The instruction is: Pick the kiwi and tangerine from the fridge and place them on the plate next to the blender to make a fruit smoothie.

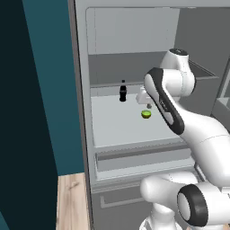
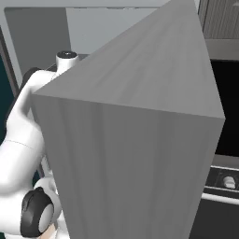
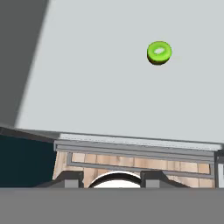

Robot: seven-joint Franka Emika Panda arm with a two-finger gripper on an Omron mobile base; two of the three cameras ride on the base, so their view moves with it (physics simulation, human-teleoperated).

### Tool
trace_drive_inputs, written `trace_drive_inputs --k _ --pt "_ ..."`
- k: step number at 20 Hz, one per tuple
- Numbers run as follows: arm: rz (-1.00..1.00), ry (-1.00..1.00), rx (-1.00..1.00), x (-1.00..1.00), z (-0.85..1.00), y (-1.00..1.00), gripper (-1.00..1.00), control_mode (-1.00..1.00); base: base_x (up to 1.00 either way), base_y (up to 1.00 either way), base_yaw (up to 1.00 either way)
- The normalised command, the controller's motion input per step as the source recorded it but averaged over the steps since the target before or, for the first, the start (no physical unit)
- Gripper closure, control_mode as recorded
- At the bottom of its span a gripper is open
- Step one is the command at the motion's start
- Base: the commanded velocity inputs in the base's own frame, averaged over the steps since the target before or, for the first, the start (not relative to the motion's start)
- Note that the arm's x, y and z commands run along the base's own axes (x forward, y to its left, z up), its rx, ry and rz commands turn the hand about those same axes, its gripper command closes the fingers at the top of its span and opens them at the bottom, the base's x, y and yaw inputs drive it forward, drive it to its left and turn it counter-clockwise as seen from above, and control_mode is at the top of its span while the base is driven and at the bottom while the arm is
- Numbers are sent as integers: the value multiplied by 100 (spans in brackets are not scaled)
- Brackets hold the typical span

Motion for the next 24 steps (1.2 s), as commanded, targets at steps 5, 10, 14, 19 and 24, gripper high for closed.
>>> trace_drive_inputs --k 5,10,14,19,24 --pt "-2 -12 0 -8 4 -8 -100 -100 0 0 0" --pt "-14 -33 0 -28 45 -25 -100 -100 0 0 0" --pt "-19 -44 0 -23 76 -37 -100 -100 0 0 0" --pt "-26 -29 0 3 72 -50 -100 -100 0 0 0" --pt "-25 -4 0 50 35 -65 -100 -100 0 0 0"
